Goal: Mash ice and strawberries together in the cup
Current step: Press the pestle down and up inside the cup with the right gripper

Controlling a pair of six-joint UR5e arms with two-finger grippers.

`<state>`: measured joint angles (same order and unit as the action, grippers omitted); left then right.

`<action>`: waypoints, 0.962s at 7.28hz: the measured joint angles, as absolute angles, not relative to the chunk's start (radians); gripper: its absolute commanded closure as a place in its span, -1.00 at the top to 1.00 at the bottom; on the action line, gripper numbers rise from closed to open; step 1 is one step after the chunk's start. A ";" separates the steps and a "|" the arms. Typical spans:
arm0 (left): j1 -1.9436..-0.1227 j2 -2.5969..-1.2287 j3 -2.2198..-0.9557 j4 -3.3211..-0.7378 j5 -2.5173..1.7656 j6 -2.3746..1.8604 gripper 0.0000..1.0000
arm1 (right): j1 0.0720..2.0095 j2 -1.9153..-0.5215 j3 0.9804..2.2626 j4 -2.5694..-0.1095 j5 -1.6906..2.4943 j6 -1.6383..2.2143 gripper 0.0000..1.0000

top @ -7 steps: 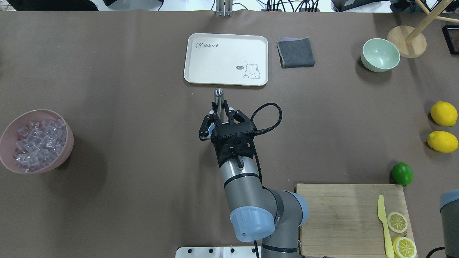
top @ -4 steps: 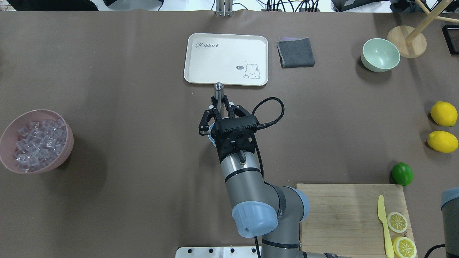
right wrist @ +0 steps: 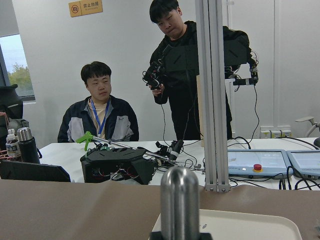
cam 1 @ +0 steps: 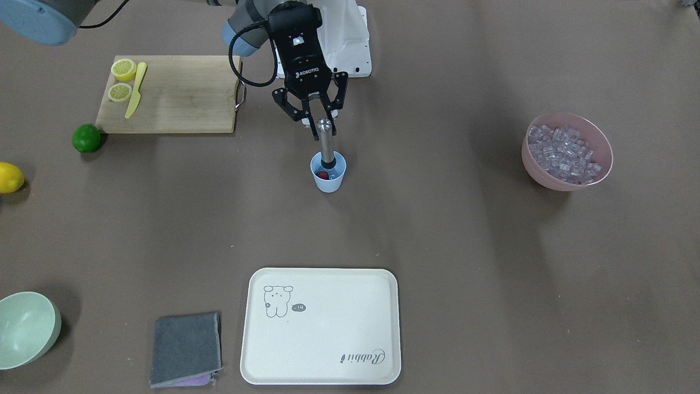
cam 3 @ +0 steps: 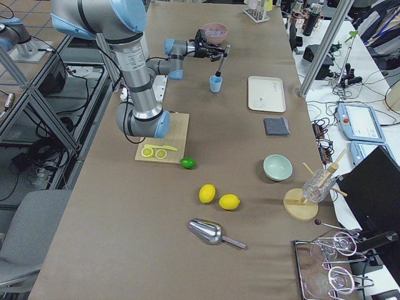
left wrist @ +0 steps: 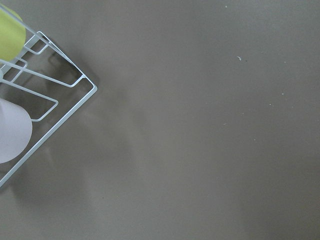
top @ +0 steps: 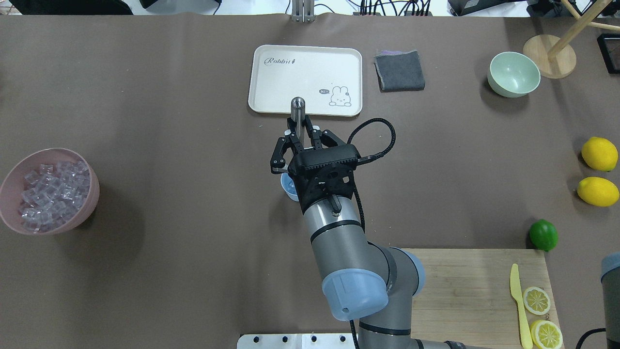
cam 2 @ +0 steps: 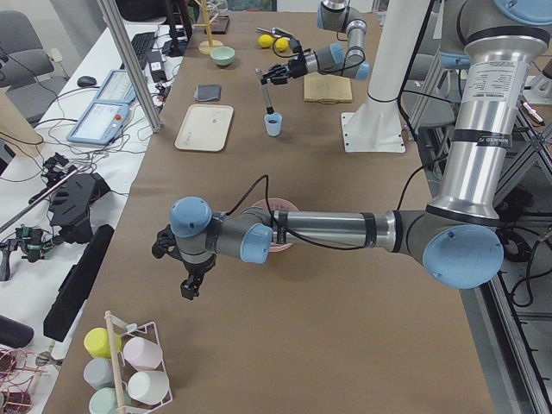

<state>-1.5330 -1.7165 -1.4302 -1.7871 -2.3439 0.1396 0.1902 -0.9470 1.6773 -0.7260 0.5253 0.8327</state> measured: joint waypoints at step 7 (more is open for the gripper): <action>-1.532 -1.718 -1.438 -1.787 -2.344 0.139 0.94 | 0.167 -0.939 1.587 -0.724 0.528 0.840 -1.00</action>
<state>-1.5324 -1.7177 -1.4379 -1.7871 -2.3439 0.1393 0.1669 -0.9386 1.5872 -0.7244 0.5278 0.8403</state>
